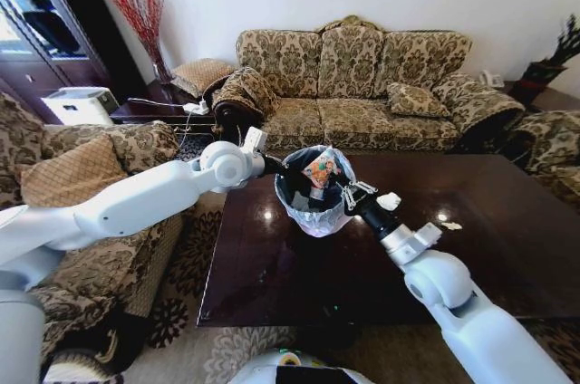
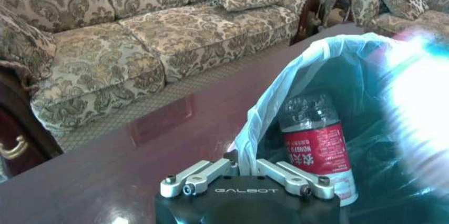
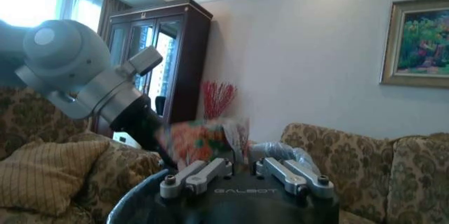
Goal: Move to the front of the table and place the trash on the table into the trash bin.
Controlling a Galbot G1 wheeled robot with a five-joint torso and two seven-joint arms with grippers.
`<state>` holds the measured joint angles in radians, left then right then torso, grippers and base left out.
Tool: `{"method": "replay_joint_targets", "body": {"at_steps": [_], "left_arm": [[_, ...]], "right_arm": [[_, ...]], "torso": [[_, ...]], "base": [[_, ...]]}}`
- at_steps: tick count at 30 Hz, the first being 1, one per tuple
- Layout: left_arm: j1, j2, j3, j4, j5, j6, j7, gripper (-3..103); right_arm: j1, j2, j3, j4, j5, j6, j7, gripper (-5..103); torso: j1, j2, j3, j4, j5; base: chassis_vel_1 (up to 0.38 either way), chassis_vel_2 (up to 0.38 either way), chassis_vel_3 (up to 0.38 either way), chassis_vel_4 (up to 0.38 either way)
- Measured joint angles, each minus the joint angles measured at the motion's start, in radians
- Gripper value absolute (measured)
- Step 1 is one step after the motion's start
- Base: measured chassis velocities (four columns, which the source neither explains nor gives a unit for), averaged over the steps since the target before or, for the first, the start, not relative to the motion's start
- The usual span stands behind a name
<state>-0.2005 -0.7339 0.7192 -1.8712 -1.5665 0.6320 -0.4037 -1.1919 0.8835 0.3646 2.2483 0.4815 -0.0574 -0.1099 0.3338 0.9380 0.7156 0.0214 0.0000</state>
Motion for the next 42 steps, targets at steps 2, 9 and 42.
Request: {"method": "replay_joint_targets", "body": {"at_steps": [2,9,42], "left_arm": [[0.0,0.0,0.0,-0.001,0.003,0.0,0.0,0],[0.008,-0.003,0.0,-0.001,0.008,0.0,0.0,0],[0.142,0.095,-0.125,-0.039,0.067,-0.002,0.025,0]], "right_arm": [[-0.002,-0.002,0.0,0.007,0.019,-0.003,0.0,20],[-0.011,0.005,0.001,0.009,0.044,0.065,-0.019,42],[0.016,0.181,0.105,-0.298,0.27,0.027,0.239,100]], "torso": [[0.0,0.0,0.0,-0.0001,0.0001],[0.0,0.0,0.0,0.0,-0.0001],[0.0,0.0,0.0,-0.0004,-0.0002]], "base": [[0.0,0.0,0.0,0.0],[0.0,0.0,0.0,0.0],[-0.124,-0.127,0.12,0.122]]}}
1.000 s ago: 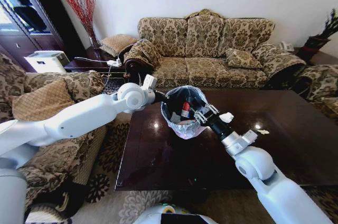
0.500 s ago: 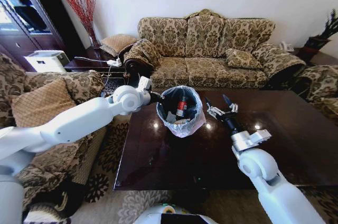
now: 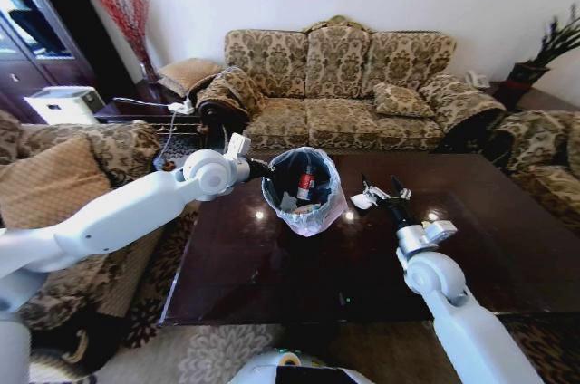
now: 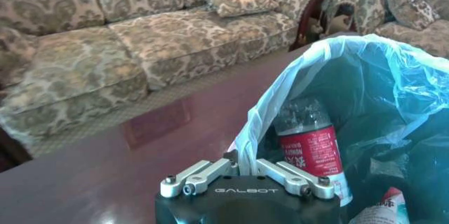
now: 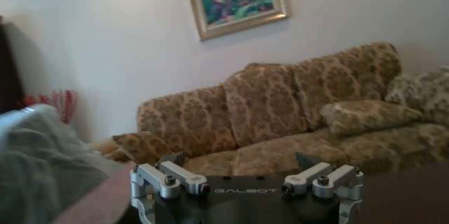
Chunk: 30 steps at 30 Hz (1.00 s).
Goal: Move to the front of the table and place the trash on the table into the trash bin.
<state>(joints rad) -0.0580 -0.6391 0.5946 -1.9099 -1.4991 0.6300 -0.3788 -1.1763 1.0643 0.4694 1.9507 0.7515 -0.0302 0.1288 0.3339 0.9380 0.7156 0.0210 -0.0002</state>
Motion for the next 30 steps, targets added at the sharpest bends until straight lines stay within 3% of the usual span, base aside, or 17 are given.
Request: {"method": "replay_joint_targets", "body": {"at_steps": [3,5,6,7,10,13,18,21,26,30], "left_arm": [[-0.001,-0.001,0.0,-0.001,0.0,0.0,0.0,0],[-0.009,-0.003,0.01,-0.008,-0.002,0.0,0.0,0],[-0.009,-0.003,0.01,-0.008,-0.002,0.0,0.0,0],[-0.013,-0.003,0.017,-0.01,-0.004,0.0,0.001,0],[-0.022,-0.003,0.031,-0.012,-0.006,0.0,0.001,0],[-0.042,-0.002,0.051,-0.011,-0.006,0.0,-0.001,0],[-0.056,-0.011,0.065,0.003,-0.007,0.0,-0.002,0],[-0.056,-0.033,0.076,0.012,-0.007,0.0,-0.003,0],[-0.055,-0.048,0.083,0.024,-0.007,-0.001,-0.004,0],[-0.058,-0.05,0.084,0.036,-0.006,-0.001,-0.006,0]], "right_arm": [[0.036,0.021,-0.015,-0.065,0.051,-0.022,0.008,100],[0.093,0.058,-0.036,-0.148,0.196,-0.105,0.036,100],[0.093,0.058,-0.036,-0.148,0.196,-0.105,0.036,100],[0.121,0.079,-0.048,-0.187,0.261,-0.137,0.047,100],[0.162,0.115,-0.061,-0.235,0.34,-0.168,0.076,100],[0.205,0.16,-0.069,-0.281,0.445,-0.203,0.142,100],[0.239,0.194,-0.08,-0.336,0.483,-0.215,0.185,100],[0.295,0.225,-0.079,-0.421,0.492,-0.215,0.224,100],[0.344,0.239,-0.08,-0.488,0.503,-0.216,0.234,100],[0.387,0.249,-0.088,-0.545,0.515,-0.226,0.227,101]], "torso": [[0.0,0.0,0.0,-0.0001,0.0],[0.0,0.0,0.0,-0.0003,0.0015],[0.0,0.0,0.0,-0.0003,0.0015],[0.0,0.0,0.0,-0.0006,0.0014],[0.0,0.0,0.0,-0.0005,0.0008],[0.0,0.0,0.0,0.0013,-0.002],[0.0,0.0,0.0,0.0024,-0.0003],[0.0,0.0,0.0,-0.0002,0.0004],[0.0,0.0,0.0,-0.001,0.0001],[0.0,0.0,0.0,0.0005,0.0]], "base": [[-0.274,-0.263,0.216,0.242],[-0.166,-0.165,0.147,0.143],[-0.166,-0.14,0.111,0.143],[-0.071,-0.081,0.04,0.039],[-0.013,-0.027,0.013,-0.004],[0.045,0.044,-0.013,-0.028],[0.075,0.08,0.005,-0.025],[0.0,0.0,0.0,0.0],[-0.035,-0.043,-0.009,0.002],[0.0,0.0,0.0,0.0]]}}
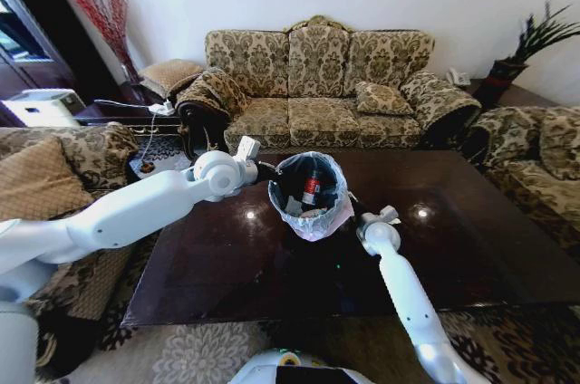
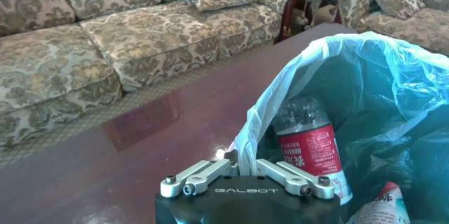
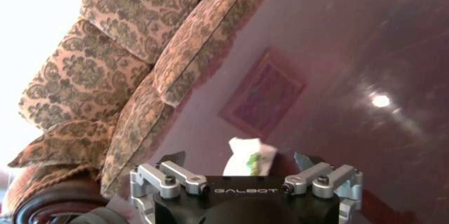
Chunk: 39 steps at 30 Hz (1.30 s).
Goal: Move to the front of the table and place the trash on the table into the trash bin.
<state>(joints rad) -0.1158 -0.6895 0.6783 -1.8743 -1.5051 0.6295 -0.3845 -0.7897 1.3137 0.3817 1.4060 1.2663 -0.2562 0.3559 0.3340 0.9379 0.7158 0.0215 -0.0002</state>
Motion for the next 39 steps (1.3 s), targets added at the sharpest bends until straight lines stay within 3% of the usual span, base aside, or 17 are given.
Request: {"method": "replay_joint_targets", "body": {"at_steps": [4,7,17,20,25,30,31,34,36,39], "left_arm": [[-0.008,0.027,-0.003,0.005,0.015,0.033,0.001,0],[-0.012,0.098,-0.016,0.009,0.053,0.056,0.023,0],[0.007,0.165,-0.052,-0.017,0.053,0.05,0.039,0],[0.012,0.168,-0.057,-0.022,0.044,0.04,0.039,0],[0.018,0.171,-0.064,-0.024,0.038,0.033,0.039,0],[0.043,0.17,-0.081,-0.024,0.036,0.029,0.039,0],[0.043,0.17,-0.081,-0.024,0.036,0.029,0.039,0],[0.049,0.166,-0.085,-0.021,0.035,0.025,0.039,0],[0.049,0.165,-0.085,-0.02,0.035,0.024,0.039,0],[0.049,0.16,-0.085,-0.018,0.035,0.02,0.039,0]], "right_arm": [[0.018,0.004,-0.01,-0.022,0.012,-0.011,-0.021,100],[0.022,0.007,-0.014,-0.034,0.017,-0.015,-0.031,98],[0.054,0.027,-0.023,-0.077,0.039,-0.026,-0.027,91],[0.073,0.04,-0.031,-0.096,0.05,-0.033,0.006,77],[0.08,0.044,-0.031,-0.106,0.061,-0.047,0.032,66],[0.093,0.051,-0.029,-0.143,0.068,-0.047,0.039,44],[0.093,0.051,-0.029,-0.143,0.068,-0.047,0.039,44],[0.099,0.051,-0.025,-0.155,0.075,-0.044,0.039,28],[0.099,0.05,-0.025,-0.157,0.077,-0.044,0.039,28],[0.102,0.047,-0.024,-0.163,0.084,-0.044,0.038,12]], "torso": [[0.0,0.0,0.0,0.0001,-0.0001],[0.0,0.0,0.0,-0.0001,0.0001],[0.0,0.0,0.0,-0.0003,0.0001],[0.0,0.0,0.0,-0.0004,0.0002],[0.0,0.0,0.0,-0.0002,0.0001],[0.0,0.0,0.0,-0.0002,0.0002],[0.0,0.0,0.0,-0.0002,0.0002],[0.0,0.0,0.0,-0.0002,0.0002],[0.0,0.0,0.0,-0.0002,0.0002],[0.0,0.0,0.0,-0.0002,0.0002]], "base": [[0.0,0.0,0.0,0.0],[0.0,0.0,0.0,0.0],[0.0,0.0,0.0,0.0],[0.0,0.0,0.0,0.0],[0.0,0.0,0.0,0.0],[0.0,0.0,0.0,0.0],[0.0,0.0,0.0,0.0],[0.0,0.0,0.0,0.0],[0.0,0.0,0.0,0.0],[0.0,0.0,0.0,0.0]]}}
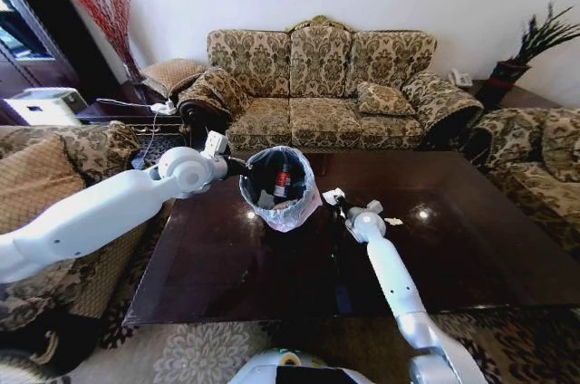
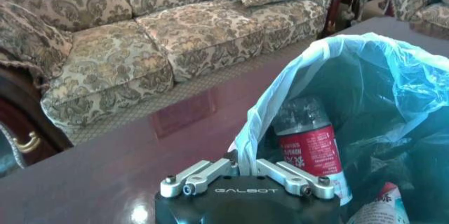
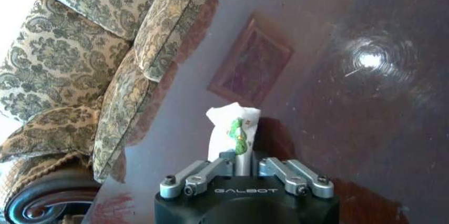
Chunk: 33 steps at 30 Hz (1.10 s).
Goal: Move to the front of the table and place the trash on the table into the trash bin.
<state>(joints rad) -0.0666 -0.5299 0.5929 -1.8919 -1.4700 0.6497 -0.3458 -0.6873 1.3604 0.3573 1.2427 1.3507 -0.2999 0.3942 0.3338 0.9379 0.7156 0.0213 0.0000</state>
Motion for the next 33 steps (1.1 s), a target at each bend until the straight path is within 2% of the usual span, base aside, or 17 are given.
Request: {"method": "replay_joint_targets", "body": {"at_steps": [2,7,8,11,13,14,15,16,19,21,22,23,24,25,27,29,33], "left_arm": [[0.0,-0.004,0.0,0.0,-0.001,-0.001,0.0,0],[0.0,-0.005,0.0,0.001,-0.001,-0.002,-0.002,0],[0.0,-0.004,0.0,0.001,-0.002,-0.002,-0.002,0],[0.004,0.002,-0.004,0.005,-0.002,-0.002,-0.002,0],[0.005,0.003,-0.004,0.007,-0.002,-0.002,-0.002,0],[0.008,0.003,-0.004,0.012,-0.003,-0.001,-0.002,0],[0.008,0.003,-0.004,0.015,-0.003,-0.001,-0.002,0],[0.008,0.003,-0.004,0.015,-0.003,-0.001,-0.002,0],[0.001,0.002,0.011,0.022,-0.004,0.002,-0.002,0],[-0.003,0.002,0.017,0.023,-0.004,0.003,-0.002,0],[-0.016,0.002,0.031,0.022,-0.004,0.004,-0.002,0],[-0.016,0.002,0.031,0.022,-0.004,0.004,-0.002,0],[-0.023,0.002,0.041,0.02,-0.003,0.004,-0.002,0],[-0.04,0.002,0.063,0.013,-0.001,0.005,-0.003,0],[-0.048,0.001,0.074,0.007,0.001,0.006,-0.003,0],[-0.07,0.001,0.109,-0.009,0.01,0.01,-0.003,0],[-0.094,-0.003,0.143,-0.021,0.017,0.011,-0.004,0]], "right_arm": [[0.003,0.0,0.0,-0.005,0.002,0.0,-0.002,3],[-0.002,-0.007,0.0,0.001,-0.02,0.001,-0.011,0],[-0.012,-0.015,0.001,0.014,-0.072,0.011,-0.033,0],[-0.082,-0.072,0.02,0.123,-0.331,0.076,-0.187,0],[-0.1,-0.091,0.024,0.159,-0.363,0.084,-0.219,0],[-0.153,-0.152,0.033,0.274,-0.421,0.093,-0.291,0],[-0.177,-0.184,0.036,0.334,-0.435,0.094,-0.319,0],[-0.177,-0.184,0.036,0.334,-0.435,0.094,-0.319,0],[-0.276,-0.339,0.057,0.61,-0.451,0.099,-0.444,0],[-0.291,-0.377,0.06,0.669,-0.449,0.103,-0.466,0],[-0.313,-0.452,0.063,0.774,-0.427,0.105,-0.499,0],[-0.313,-0.452,0.063,0.774,-0.427,0.105,-0.499,0],[-0.317,-0.49,0.063,0.82,-0.406,0.103,-0.508,0],[-0.312,-0.567,0.058,0.924,-0.341,0.073,-0.504,0],[-0.305,-0.594,0.052,0.965,-0.308,0.053,-0.49,0],[-0.274,-0.67,0.027,1.055,-0.209,-0.018,-0.453,0],[-0.236,-0.746,-0.01,1.075,-0.174,-0.055,-0.445,0]], "torso": [[0.0,0.0,0.0,-0.0001,0.0],[0.0,0.0,0.0,0.0003,0.0001],[0.0,0.0,0.0,0.0005,0.0002],[0.0,0.0,0.0,0.0003,0.0006],[0.0,0.0,0.0,-0.0001,0.0002],[0.0,0.0,0.0,-0.0005,0.0],[0.0,0.0,0.0,-0.0006,0.0001],[0.0,0.0,0.0,-0.0006,0.0001],[0.0,0.0,0.0,-0.0005,0.0002],[0.0,0.0,0.0,-0.0002,-0.0001],[0.0,0.0,0.0,-0.0002,0.0002],[0.0,0.0,0.0,-0.0002,0.0002],[0.0,0.0,0.0,0.0003,0.0],[0.0,0.0,0.0,0.0001,-0.0003],[0.0,0.0,0.0,0.0002,0.0],[0.0,0.0,0.0,0.0,0.0],[0.0,0.0,0.0,0.0003,0.0002]], "base": [[0.0,0.0,0.0,0.0],[0.0,0.0,0.0,0.0],[0.0,0.0,0.0,0.0],[0.0,0.0,0.0,0.0],[0.0,0.0,0.0,0.0],[0.0,0.0,0.0,0.0],[0.0,0.0,0.0,0.0],[0.0,0.0,0.0,0.0],[0.0,0.0,0.0,0.0],[0.0,0.0,0.0,0.0],[0.0,0.0,0.0,0.0],[0.0,0.0,0.0,0.0],[0.0,0.0,0.0,0.0],[0.0,0.0,0.0,0.0],[0.0,0.0,0.0,0.0],[0.0,0.0,0.0,0.0],[0.0,0.0,0.0,0.0]]}}
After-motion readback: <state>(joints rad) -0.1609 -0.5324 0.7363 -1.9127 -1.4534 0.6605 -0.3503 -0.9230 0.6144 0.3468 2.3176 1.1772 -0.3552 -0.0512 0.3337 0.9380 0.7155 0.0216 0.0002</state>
